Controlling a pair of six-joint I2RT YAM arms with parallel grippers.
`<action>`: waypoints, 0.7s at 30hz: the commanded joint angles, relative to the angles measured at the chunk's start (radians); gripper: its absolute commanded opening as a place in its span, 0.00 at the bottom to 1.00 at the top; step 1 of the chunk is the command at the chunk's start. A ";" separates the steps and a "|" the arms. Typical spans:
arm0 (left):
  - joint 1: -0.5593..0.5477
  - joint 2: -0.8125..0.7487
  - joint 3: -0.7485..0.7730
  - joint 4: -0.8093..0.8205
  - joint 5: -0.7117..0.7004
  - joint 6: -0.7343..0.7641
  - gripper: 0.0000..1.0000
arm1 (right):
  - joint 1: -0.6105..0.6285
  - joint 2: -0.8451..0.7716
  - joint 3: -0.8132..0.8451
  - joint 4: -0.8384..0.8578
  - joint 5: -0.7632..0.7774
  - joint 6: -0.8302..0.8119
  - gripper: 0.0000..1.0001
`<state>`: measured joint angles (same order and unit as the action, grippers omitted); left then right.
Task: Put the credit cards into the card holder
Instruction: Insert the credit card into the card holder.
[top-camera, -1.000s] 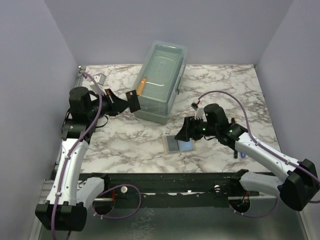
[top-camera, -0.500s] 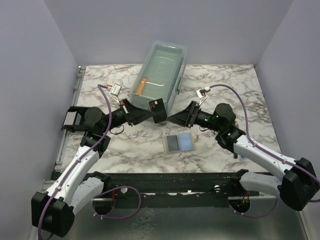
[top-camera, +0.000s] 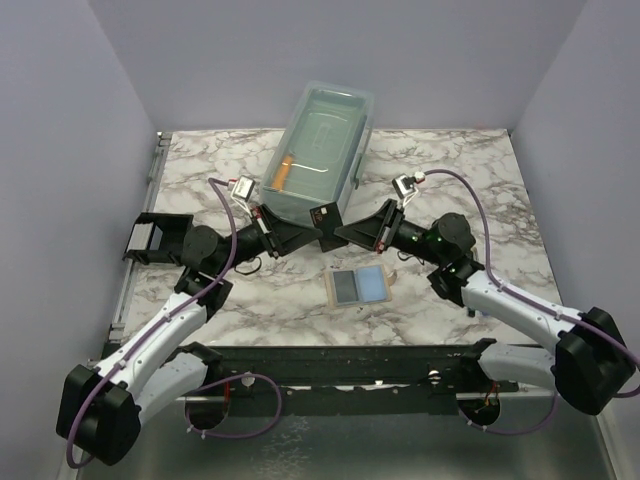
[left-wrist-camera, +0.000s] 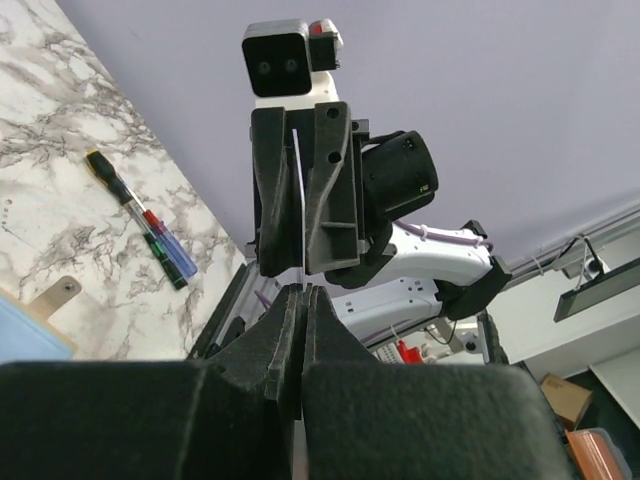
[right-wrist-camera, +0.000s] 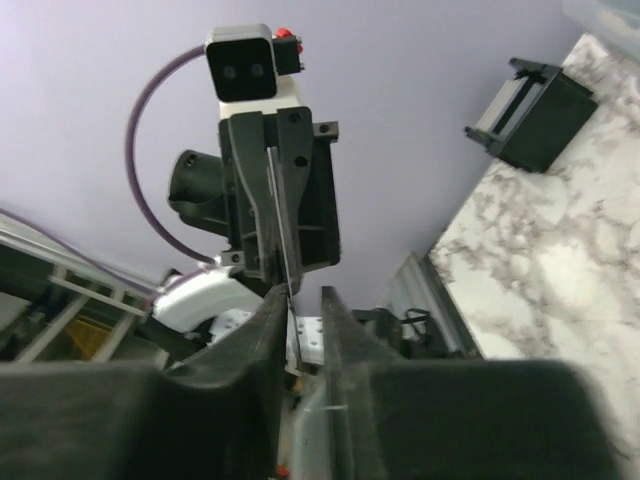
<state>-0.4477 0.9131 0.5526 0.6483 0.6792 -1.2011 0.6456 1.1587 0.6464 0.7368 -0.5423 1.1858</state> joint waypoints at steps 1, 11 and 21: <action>-0.040 0.019 -0.022 0.066 -0.064 0.006 0.00 | -0.003 0.015 -0.049 0.099 -0.025 0.050 0.08; -0.054 0.022 -0.075 -0.339 -0.204 0.118 0.57 | -0.098 -0.227 -0.068 -0.852 0.277 -0.365 0.00; -0.169 0.256 -0.043 -0.419 -0.250 0.219 0.54 | -0.275 -0.005 -0.187 -0.839 -0.088 -0.613 0.00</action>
<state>-0.5495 1.0588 0.4805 0.2878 0.4805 -1.0565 0.3931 1.1000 0.5198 -0.1081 -0.4465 0.6918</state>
